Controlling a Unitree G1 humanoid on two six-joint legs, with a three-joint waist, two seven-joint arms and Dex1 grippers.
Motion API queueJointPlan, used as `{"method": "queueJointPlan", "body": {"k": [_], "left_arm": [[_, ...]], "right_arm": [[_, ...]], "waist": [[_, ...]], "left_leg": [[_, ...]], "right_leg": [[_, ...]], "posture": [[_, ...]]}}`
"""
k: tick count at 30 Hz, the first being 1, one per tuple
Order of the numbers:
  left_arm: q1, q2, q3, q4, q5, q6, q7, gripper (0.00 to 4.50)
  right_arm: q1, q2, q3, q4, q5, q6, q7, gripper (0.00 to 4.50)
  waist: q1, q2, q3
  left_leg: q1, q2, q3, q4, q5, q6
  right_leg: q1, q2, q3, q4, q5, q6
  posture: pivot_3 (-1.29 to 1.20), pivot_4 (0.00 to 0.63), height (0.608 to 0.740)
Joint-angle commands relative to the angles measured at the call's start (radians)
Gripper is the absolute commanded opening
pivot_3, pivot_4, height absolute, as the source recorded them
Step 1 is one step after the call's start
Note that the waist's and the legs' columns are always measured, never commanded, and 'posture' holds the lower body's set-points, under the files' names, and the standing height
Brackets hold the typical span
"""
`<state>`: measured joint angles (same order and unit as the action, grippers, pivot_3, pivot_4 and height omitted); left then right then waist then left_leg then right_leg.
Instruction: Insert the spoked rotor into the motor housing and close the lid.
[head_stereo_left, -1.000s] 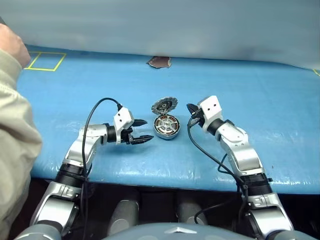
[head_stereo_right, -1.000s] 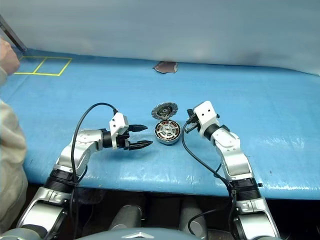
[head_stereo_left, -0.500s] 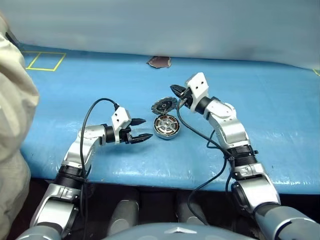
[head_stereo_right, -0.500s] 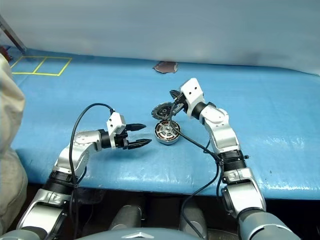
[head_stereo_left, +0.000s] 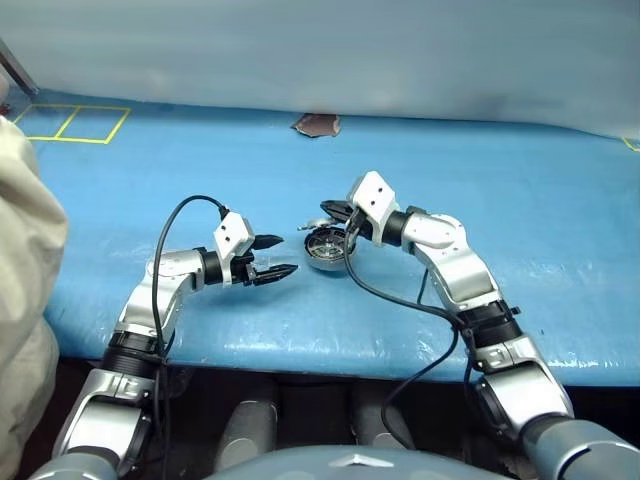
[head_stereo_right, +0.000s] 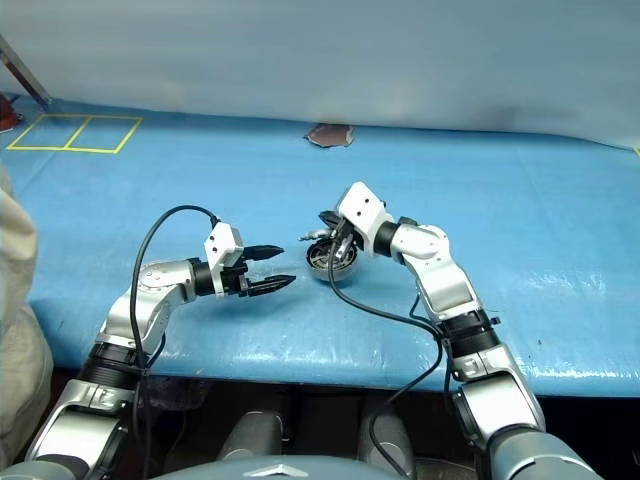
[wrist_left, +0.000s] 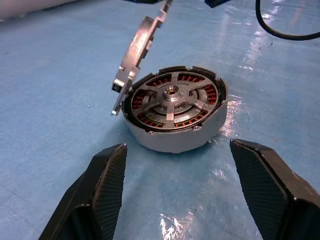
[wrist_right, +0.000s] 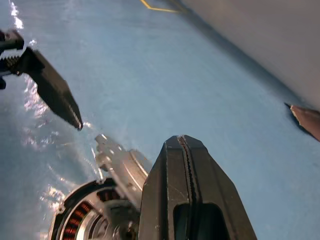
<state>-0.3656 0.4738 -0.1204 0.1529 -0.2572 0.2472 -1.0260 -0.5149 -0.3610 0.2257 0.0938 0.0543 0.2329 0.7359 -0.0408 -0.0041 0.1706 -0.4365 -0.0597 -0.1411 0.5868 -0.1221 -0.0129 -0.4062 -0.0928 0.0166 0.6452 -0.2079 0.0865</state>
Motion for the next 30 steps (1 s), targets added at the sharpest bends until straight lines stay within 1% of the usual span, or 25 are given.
{"method": "queueJointPlan", "body": {"k": [1,7,13,17,18,23,26,30], "left_arm": [[-0.007,0.008,0.033,-0.019,-0.02,-0.012,0.004,3.57],[-0.011,0.004,0.037,-0.018,-0.018,-0.018,0.012,3.57],[-0.007,-0.005,0.046,-0.025,-0.02,-0.022,0.025,3.57],[0.0,-0.014,0.047,-0.037,-0.028,-0.018,0.033,3.57],[0.003,-0.018,0.047,-0.038,-0.03,-0.018,0.036,3.57],[0.011,-0.029,0.052,-0.046,-0.043,-0.018,0.05,3.57],[0.015,-0.03,0.049,-0.041,-0.039,-0.022,0.053,3.61],[0.015,-0.031,0.048,-0.043,-0.041,-0.019,0.054,3.61]], "right_arm": [[0.057,-0.016,0.004,-0.103,-0.001,0.034,-0.003,0.0],[0.156,-0.002,-0.001,-0.163,0.003,0.073,-0.047,0.0],[0.246,0.061,0.014,-0.175,0.001,0.095,-0.115,0.0],[0.277,0.108,0.017,-0.146,-0.015,0.08,-0.179,0.0],[0.283,0.121,0.01,-0.141,-0.012,0.076,-0.196,0.0],[0.305,0.166,-0.038,-0.137,0.027,0.081,-0.24,0.0],[0.31,0.16,-0.059,-0.165,0.055,0.09,-0.232,0.61],[0.307,0.154,-0.069,-0.195,0.05,0.084,-0.253,1.87]], "waist": [[0.0,0.0,0.0],[0.002,0.0,0.0],[0.003,0.0,0.0],[0.003,0.0,0.0],[0.003,0.0,0.0],[0.003,0.0,0.0],[0.004,0.0,0.0],[0.004,0.0,0.0]], "left_leg": [[0.0,0.0,0.0,0.0,0.0,0.0],[-0.001,0.0,0.0,0.0,0.0,0.0],[-0.001,0.0,0.0,0.0,0.0,0.0],[0.002,0.0,0.0,0.0,-0.001,-0.001],[0.003,0.0,0.0,0.0,-0.004,-0.006],[0.004,0.001,0.0,0.0,-0.004,-0.006],[0.004,0.001,0.0,0.0,-0.004,-0.006],[0.004,0.001,0.0,0.0,-0.004,-0.006]], "right_leg": [[0.0,0.0,0.0,0.0,0.0,0.0],[-0.001,0.0,0.0,0.0,0.0,0.0],[-0.001,0.0,0.0,0.0,0.0,0.0],[-0.002,0.0,0.0,-0.001,0.0,0.0],[-0.002,0.0,0.0,-0.001,0.0,0.0],[-0.001,-0.001,0.0,-0.001,0.0,0.0],[-0.001,-0.001,0.0,-0.001,0.0,0.0],[-0.002,-0.001,0.0,-0.001,0.0,0.0]], "posture": [[0.0,0.15,0.74],[0.0,0.15,0.74],[0.0,0.15,0.74],[0.0,0.15,0.74],[0.0,0.15,0.74],[0.0,0.15,0.74],[0.0,0.15,0.74],[0.0,0.15,0.74]]}}
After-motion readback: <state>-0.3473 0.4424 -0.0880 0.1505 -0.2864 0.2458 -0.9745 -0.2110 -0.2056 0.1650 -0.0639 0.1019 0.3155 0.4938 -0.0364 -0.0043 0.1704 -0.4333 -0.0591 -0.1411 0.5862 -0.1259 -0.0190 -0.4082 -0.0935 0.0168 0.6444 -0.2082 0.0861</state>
